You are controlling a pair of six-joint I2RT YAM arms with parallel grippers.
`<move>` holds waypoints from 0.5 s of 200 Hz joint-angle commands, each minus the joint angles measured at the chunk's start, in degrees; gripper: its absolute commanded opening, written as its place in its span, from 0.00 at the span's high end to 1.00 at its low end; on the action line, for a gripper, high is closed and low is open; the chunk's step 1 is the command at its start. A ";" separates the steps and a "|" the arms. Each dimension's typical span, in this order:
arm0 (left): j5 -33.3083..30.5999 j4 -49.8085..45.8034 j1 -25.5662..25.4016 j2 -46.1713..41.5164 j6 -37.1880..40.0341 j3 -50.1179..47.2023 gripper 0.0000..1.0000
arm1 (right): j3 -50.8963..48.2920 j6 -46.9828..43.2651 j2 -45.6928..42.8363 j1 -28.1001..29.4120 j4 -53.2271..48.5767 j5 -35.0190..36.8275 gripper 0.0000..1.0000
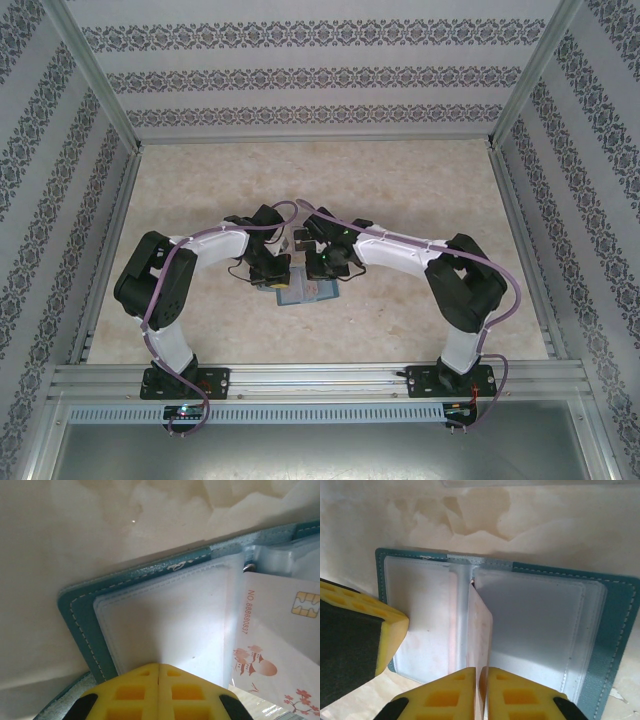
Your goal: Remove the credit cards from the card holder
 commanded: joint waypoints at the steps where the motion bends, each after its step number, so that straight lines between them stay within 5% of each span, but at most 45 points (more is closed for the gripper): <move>1: -4.57 -1.32 0.57 2.11 1.16 -1.82 1.00 | 0.58 1.88 0.79 0.67 0.42 -1.38 0.84; 100: -4.20 -1.10 0.53 2.22 1.22 -1.86 1.00 | -0.40 3.56 -0.19 1.00 0.50 -3.77 0.85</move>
